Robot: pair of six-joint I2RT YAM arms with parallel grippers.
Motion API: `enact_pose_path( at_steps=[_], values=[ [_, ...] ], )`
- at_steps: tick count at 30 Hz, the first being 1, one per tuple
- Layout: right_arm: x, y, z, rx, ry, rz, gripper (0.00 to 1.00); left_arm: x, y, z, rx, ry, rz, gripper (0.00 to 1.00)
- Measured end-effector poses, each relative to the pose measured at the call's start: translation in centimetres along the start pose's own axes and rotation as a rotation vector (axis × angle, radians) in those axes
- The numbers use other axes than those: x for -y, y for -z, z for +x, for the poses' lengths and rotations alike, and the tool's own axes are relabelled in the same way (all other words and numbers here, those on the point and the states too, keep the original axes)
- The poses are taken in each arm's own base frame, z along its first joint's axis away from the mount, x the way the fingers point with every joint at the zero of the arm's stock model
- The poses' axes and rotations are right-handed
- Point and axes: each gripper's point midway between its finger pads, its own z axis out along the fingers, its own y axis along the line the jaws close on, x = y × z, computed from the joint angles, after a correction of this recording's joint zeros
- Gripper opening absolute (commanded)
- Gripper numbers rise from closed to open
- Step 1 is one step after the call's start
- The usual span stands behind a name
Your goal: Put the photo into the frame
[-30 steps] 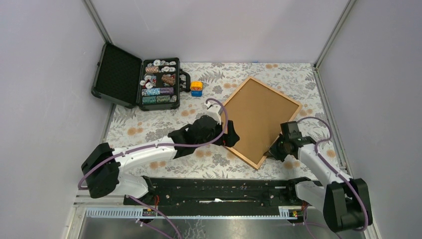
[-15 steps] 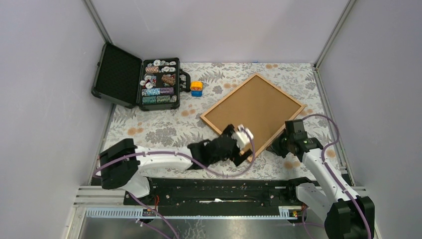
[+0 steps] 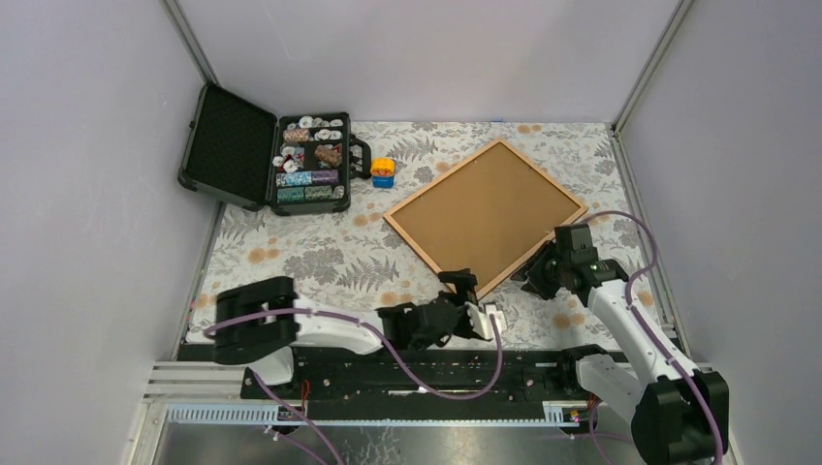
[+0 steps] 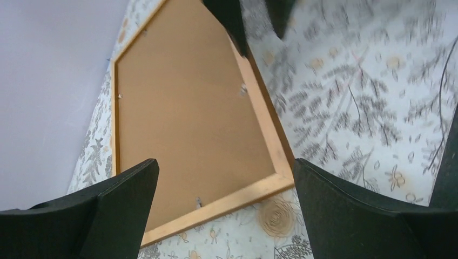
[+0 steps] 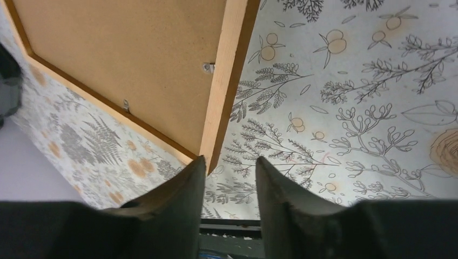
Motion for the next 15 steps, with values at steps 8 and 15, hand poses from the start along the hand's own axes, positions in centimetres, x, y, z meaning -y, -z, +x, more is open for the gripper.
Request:
enact_pose_path(
  at_steps=[8, 15],
  values=[
    [-1.1, -2.2, 0.2, -0.163, 0.087, 0.063, 0.65, -7.0, 3.0, -4.6, 0.182, 0.312, -0.053, 0.99],
    [-2.0, -4.4, -1.3, -0.236, 0.077, 0.172, 0.63, -7.8, 5.1, -3.5, 0.222, 0.464, -0.018, 0.99]
  ],
)
